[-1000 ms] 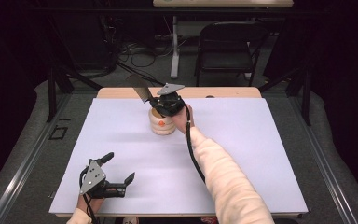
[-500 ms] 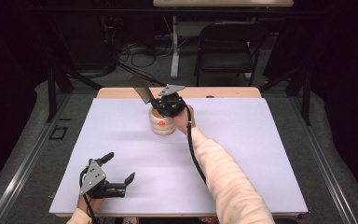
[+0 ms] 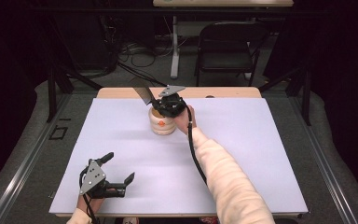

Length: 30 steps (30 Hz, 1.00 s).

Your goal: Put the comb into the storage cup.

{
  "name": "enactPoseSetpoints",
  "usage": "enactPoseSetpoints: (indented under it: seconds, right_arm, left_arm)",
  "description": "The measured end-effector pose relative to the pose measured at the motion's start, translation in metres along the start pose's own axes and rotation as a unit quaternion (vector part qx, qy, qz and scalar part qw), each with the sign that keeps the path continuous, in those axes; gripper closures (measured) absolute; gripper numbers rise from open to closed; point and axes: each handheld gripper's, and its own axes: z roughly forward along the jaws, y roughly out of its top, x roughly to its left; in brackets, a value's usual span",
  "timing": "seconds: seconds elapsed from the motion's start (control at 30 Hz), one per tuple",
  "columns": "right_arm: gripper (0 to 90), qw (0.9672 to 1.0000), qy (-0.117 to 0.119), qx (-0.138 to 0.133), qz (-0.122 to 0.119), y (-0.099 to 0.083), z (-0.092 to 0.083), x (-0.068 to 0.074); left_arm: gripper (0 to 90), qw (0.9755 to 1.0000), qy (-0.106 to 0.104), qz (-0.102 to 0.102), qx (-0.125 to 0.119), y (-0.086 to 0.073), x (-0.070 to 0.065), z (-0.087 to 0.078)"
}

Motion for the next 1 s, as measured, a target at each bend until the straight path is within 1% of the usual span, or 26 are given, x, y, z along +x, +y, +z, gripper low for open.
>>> enactPoseSetpoints:
  seconds: [0.33,1.0]
  right_arm:
    - [72.0,1.0,0.001,0.005,0.0,-0.0017,0.0008,-0.0003]
    - [71.8,0.9996,0.002,0.027,-0.004,-0.0035,0.0029,-0.0007]
  left_arm:
    - [0.1,1.0,0.0,0.0,0.0,0.0,0.0,0.0]
    - [0.1,1.0,0.0,0.001,0.0,0.0001,-0.0001,-0.0001]
